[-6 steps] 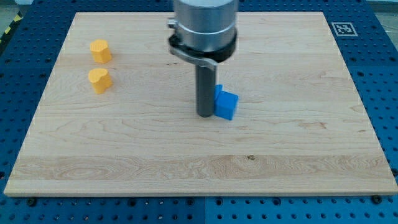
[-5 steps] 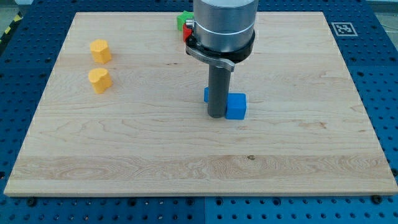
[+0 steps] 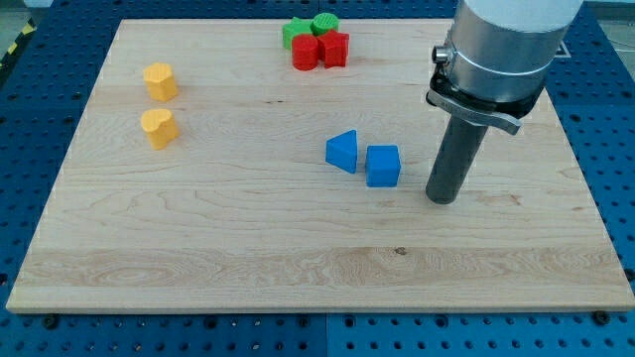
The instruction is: Adjust the blue cube into blue triangle
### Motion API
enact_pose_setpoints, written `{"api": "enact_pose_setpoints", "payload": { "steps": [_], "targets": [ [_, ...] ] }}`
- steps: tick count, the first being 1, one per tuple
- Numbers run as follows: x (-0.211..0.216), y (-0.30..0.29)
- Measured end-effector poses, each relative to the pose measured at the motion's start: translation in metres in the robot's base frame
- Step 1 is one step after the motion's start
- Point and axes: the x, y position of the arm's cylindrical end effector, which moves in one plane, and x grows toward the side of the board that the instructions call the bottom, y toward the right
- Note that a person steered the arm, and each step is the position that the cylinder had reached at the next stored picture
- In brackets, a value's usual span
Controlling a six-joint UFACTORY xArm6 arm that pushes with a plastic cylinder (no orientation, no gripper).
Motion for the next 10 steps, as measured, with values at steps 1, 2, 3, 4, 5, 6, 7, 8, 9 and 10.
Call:
{"api": "enact_pose_setpoints", "payload": {
  "steps": [1,2,3,4,5,6,7,8,9,10],
  "targets": [
    [-0.007,-0.013],
    [-0.016,-0.018],
    [-0.022,-0.027],
    [-0.032,-0.039],
    [-0.021,-0.037],
    [-0.001,-0.043],
    [0.001,-0.056],
    [-0.004,-0.073],
    [-0.015,-0.079],
    [-0.029,-0.079]
  ]
}}
